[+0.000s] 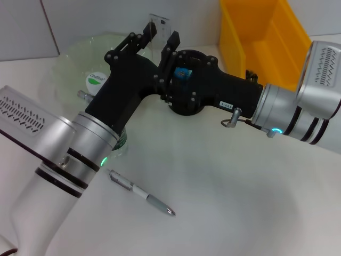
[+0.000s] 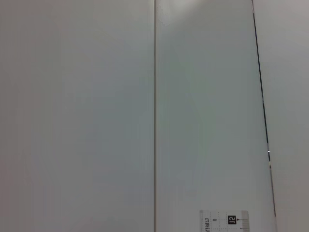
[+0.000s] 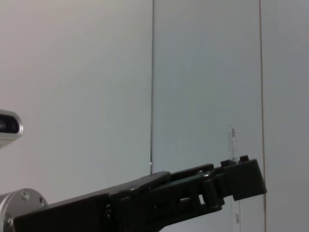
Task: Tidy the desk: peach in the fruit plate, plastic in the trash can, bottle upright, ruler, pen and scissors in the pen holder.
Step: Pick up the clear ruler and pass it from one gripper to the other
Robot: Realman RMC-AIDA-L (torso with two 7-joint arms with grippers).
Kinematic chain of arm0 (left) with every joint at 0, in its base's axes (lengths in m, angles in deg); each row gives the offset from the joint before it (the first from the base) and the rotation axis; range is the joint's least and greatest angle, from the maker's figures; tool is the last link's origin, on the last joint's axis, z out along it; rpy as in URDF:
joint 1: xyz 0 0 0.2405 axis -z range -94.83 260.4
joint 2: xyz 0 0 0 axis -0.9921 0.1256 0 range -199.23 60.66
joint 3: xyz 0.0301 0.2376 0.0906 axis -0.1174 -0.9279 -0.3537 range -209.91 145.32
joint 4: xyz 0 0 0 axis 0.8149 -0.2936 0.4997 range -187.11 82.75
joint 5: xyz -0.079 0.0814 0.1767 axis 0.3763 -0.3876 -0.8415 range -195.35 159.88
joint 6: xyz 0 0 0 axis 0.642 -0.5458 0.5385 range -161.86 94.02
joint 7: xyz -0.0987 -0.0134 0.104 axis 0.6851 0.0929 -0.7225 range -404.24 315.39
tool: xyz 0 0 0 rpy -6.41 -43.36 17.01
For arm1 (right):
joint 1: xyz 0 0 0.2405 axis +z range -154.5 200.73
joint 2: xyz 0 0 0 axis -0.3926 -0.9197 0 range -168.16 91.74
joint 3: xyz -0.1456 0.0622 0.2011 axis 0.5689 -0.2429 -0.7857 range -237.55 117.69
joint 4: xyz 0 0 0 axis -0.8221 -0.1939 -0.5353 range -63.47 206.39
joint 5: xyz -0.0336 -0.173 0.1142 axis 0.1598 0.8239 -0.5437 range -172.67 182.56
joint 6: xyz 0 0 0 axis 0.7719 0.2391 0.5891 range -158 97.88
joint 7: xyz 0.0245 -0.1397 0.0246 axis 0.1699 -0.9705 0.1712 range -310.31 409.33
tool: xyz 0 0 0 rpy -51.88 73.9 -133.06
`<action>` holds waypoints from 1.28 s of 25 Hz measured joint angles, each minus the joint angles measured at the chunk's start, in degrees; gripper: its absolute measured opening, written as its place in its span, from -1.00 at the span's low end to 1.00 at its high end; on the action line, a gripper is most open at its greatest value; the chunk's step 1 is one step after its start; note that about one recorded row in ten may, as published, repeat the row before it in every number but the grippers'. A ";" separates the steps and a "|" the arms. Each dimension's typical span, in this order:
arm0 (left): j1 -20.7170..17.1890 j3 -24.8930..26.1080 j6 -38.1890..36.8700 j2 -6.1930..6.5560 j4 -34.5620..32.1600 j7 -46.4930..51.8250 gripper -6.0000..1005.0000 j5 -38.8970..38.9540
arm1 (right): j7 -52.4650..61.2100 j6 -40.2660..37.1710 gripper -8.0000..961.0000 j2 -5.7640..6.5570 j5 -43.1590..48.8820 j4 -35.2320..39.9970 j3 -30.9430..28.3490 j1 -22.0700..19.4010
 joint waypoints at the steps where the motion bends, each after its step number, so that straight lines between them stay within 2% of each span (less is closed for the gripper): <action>1: 0.00 0.00 0.00 0.00 0.00 0.00 -0.08 0.00 | 0.00 0.11 0.49 0.00 0.00 0.01 0.00 0.00; 3: 0.01 0.00 0.25 0.00 -0.03 0.07 -0.07 0.00 | -0.01 0.33 0.48 0.01 0.00 0.08 -0.03 -0.01; 5: 0.01 0.01 0.46 0.00 -0.07 0.11 -0.07 0.00 | -0.02 0.69 0.15 0.02 0.00 0.16 -0.03 -0.02; 17: -0.15 0.11 0.79 0.00 -0.21 0.41 -0.06 0.00 | -2.19 0.87 0.02 0.03 -1.30 -1.49 0.00 -0.16; 22: -0.17 0.01 0.79 0.00 -0.32 0.13 -0.05 0.49 | -2.37 0.87 -0.42 0.02 -1.72 -2.01 0.00 -0.18; 32: 0.01 -0.23 0.87 0.00 -0.31 -0.01 -0.04 2.11 | -5.20 1.57 -0.48 0.02 -4.56 -4.60 0.03 0.12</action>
